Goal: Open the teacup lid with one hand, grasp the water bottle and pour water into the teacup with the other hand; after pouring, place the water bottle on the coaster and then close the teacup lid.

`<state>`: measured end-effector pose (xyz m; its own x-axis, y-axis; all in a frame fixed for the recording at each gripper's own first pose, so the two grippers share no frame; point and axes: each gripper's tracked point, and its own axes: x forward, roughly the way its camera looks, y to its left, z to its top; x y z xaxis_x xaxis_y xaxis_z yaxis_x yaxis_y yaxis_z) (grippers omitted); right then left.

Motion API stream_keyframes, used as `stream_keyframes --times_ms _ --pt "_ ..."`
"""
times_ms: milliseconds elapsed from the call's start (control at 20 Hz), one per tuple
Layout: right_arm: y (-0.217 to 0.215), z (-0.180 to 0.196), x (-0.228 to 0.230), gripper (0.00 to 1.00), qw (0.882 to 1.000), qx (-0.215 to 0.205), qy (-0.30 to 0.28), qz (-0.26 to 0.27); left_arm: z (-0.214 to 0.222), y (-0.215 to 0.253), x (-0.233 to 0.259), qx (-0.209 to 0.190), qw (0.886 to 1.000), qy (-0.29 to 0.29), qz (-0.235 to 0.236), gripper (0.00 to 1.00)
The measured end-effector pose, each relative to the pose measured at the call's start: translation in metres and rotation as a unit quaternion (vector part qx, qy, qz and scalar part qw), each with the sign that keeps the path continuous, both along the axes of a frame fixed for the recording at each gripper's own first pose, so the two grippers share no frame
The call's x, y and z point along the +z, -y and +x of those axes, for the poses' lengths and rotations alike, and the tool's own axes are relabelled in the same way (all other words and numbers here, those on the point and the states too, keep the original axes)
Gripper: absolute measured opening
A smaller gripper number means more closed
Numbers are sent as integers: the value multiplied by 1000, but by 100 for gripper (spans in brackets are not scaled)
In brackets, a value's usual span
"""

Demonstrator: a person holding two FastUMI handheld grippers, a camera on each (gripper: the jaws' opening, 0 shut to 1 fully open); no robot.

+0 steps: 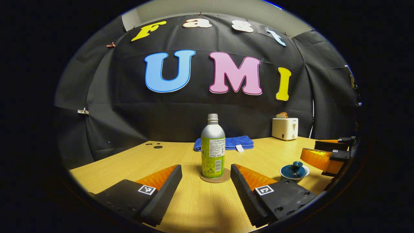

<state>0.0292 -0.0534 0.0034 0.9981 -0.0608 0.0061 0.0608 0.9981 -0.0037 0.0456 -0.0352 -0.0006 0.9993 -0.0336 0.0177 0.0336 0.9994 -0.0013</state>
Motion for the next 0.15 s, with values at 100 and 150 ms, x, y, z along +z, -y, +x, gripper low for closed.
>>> stream_keyframes --times_ms 100,150 --pt "-2 -1 0 98 1000 0 -1 0 -1 5 0 -1 1000 0 0 95" --pt "-2 -2 0 98 1000 0 0 0 -1 7 1 -1 1000 0 0 95"
